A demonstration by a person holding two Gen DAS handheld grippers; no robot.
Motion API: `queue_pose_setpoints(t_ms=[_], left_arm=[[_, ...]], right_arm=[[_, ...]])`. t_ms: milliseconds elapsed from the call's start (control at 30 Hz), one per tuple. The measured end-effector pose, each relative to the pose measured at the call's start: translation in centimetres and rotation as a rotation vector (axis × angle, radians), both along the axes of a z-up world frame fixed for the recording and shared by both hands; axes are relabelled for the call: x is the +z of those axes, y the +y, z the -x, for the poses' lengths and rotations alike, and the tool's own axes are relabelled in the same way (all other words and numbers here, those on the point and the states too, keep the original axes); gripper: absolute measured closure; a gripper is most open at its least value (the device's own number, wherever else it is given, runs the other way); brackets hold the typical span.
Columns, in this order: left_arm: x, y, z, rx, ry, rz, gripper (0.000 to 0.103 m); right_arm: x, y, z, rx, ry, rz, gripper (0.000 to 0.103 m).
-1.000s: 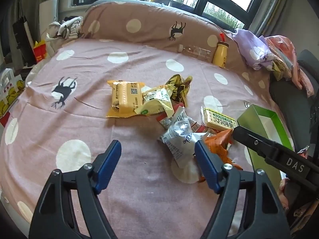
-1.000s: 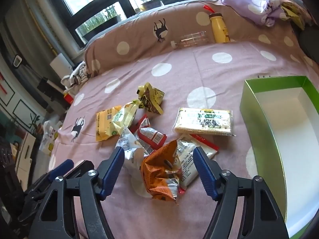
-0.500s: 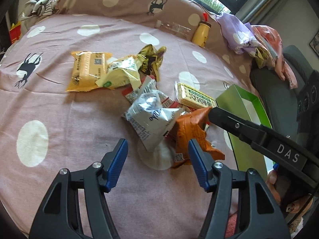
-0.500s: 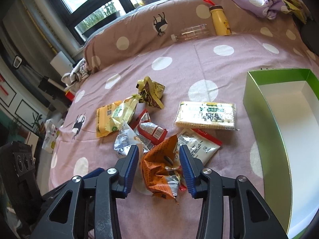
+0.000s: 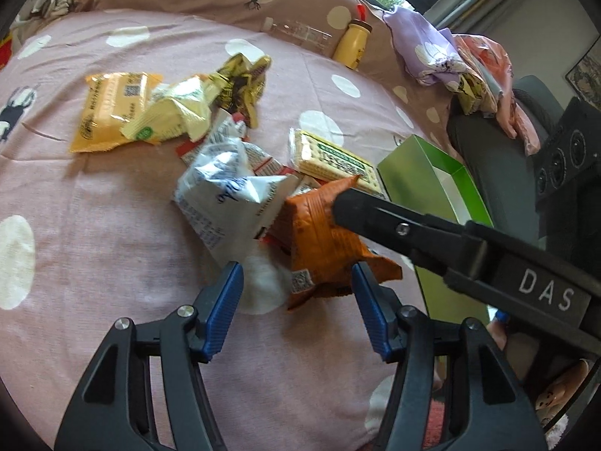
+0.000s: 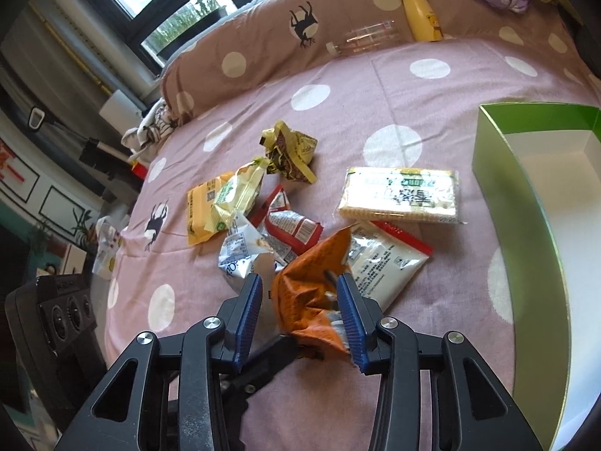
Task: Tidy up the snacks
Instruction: 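Grasp the orange chip bag with the right gripper, then carry the orange chip bag into the green box and open the right gripper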
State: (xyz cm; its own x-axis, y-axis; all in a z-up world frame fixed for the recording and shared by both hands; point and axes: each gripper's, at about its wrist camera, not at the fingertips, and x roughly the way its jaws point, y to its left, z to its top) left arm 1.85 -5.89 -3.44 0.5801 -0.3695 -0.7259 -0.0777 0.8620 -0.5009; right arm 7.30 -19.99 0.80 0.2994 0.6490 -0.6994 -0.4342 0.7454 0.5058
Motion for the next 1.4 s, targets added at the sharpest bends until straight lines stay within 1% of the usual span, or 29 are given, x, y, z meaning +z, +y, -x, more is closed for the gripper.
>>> queue_pose_setpoints(t_ms=[100,200,333,567,600,633,667,700,733,800,867,933,1033,1133,1233,1333,1400], left_arm=[[-0.3,-0.5,-0.2,-0.02,0.0,0.055,0.044],[-0.5,-0.6,-0.4,-0.026,0.001,0.1,0.043],[-1.0,-0.6,-0.9,-0.039,0.001,0.149,0.043],[-1.9,-0.8,-1.6,-0.079,-0.008,0.215,0.044],[-2.0,-1.0,-1.7,-0.085,-0.007,0.212,0.044],[-2.0,-1.1,-1.8,-0.092,-0.008,0.197,0.049],[-1.9,-1.3,-1.8,-0.093,-0.014,0.18,0.057],[-1.9,-1.4,-1.7,-0.089,-0.017,0.161,0.058],[-1.9,-1.4,-1.7,-0.089,-0.02,0.15,0.06],[-1.6,-1.4,-1.5,-0.086,-0.031,0.144,0.062],[-1.1,-1.4,-1.4,-0.086,-0.041,0.128,0.063],[-0.1,-1.6,-1.0,-0.086,-0.068,0.1,0.063],[1.8,-2.3,-0.8,-0.102,-0.113,0.065,0.063],[3.7,-3.7,-0.9,-0.143,-0.161,0.032,0.063],[5.5,-6.2,-1.7,-0.205,-0.204,-0.014,0.063],[6.4,-8.5,-2.9,-0.27,-0.221,-0.021,0.063],[6.6,-10.6,-3.9,-0.318,-0.228,-0.034,0.063]], right_arm=[[-0.6,0.3,-0.4,0.018,0.029,-0.006,0.058],[-1.4,0.3,-1.1,0.006,0.053,0.013,0.058],[-1.9,-0.1,-1.7,0.012,0.081,-0.018,0.058],[-2.8,-0.3,-2.3,0.043,0.13,-0.064,0.053],[-2.9,-0.1,-2.4,0.045,0.132,-0.061,0.048],[-3.0,0.0,-2.4,0.047,0.131,-0.055,0.046],[-3.0,0.0,-2.4,0.046,0.133,-0.063,0.046],[-2.9,0.1,-2.3,0.05,0.128,-0.074,0.047],[-2.7,0.2,-2.1,0.062,0.113,-0.073,0.049],[-2.1,0.3,-1.5,0.063,0.076,-0.061,0.049],[-1.4,0.3,-1.1,0.065,0.05,-0.07,0.051],[-0.6,-0.2,-0.7,0.062,0.026,-0.091,0.052],[1.4,-1.5,0.1,0.043,-0.035,-0.128,0.052],[3.2,-3.7,0.7,-0.004,-0.094,-0.162,0.052],[4.3,-6.5,0.8,-0.07,-0.133,-0.198,0.052],[4.9,-9.6,0.6,-0.154,-0.157,-0.219,0.052],[4.8,-11.6,0.3,-0.213,-0.155,-0.234,0.052]])
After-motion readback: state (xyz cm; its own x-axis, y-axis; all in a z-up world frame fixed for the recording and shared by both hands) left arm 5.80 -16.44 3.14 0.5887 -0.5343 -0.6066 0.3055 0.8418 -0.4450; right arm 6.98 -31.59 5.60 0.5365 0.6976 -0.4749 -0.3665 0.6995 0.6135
